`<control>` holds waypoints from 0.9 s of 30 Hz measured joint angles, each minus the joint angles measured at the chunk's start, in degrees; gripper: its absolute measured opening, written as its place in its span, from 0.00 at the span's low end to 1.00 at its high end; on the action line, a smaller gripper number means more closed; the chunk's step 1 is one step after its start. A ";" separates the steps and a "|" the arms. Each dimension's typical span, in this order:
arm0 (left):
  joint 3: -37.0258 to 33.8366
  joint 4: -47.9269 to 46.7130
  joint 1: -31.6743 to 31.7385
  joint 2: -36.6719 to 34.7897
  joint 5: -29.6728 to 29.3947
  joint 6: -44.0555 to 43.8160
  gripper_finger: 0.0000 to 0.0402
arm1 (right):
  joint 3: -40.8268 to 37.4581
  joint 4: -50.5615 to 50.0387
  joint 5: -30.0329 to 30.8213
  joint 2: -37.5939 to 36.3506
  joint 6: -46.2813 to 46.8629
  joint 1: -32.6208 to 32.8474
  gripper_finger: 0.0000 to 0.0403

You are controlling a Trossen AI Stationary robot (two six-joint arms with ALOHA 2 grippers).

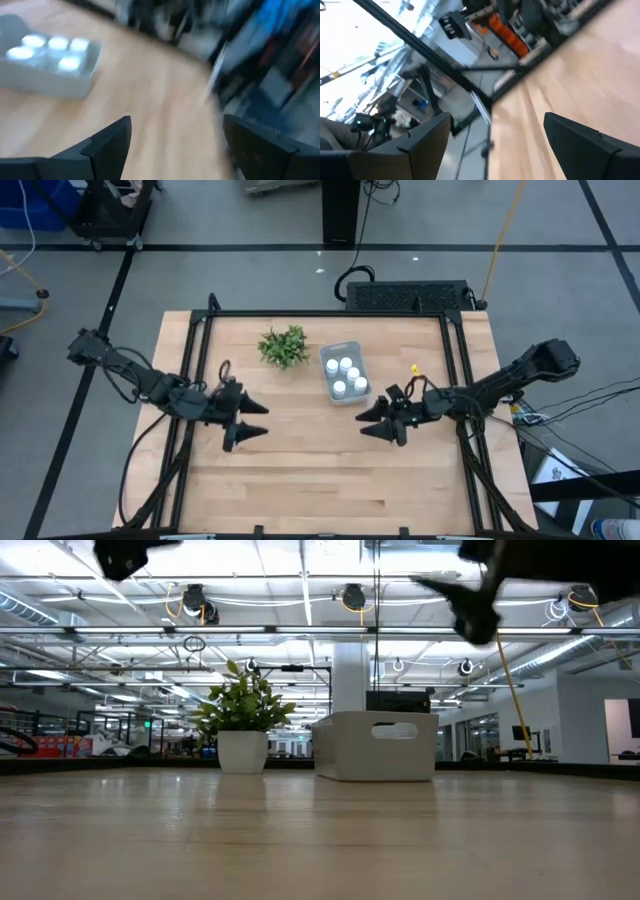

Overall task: Pick and place pill bottles into a basket
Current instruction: Return to Home Position

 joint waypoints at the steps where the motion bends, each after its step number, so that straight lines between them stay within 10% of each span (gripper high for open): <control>1: -0.68 -3.43 -0.32 -0.02 0.94 3.44 0.79 | -1.70 1.38 -0.08 0.44 0.39 0.13 0.78; 4: -3.86 -8.88 -1.02 0.33 -1.46 2.88 0.78 | -5.47 6.15 0.25 0.40 -6.04 0.54 0.78; 7: -8.07 0.22 -3.06 0.13 -12.74 6.72 0.78 | -6.97 10.09 5.15 0.40 -15.07 1.11 0.78; 11: -12.19 10.05 -4.35 0.27 -12.52 17.56 0.78 | -8.43 10.15 7.50 0.40 -27.55 1.44 0.78; 20: -27.38 35.53 -3.14 -2.95 -9.49 20.57 0.79 | -18.05 16.95 9.78 0.15 -26.49 0.20 0.78; 27: -33.28 33.74 -3.54 -6.40 -9.60 20.39 0.78 | -24.25 20.98 12.04 0.01 -22.46 0.20 0.78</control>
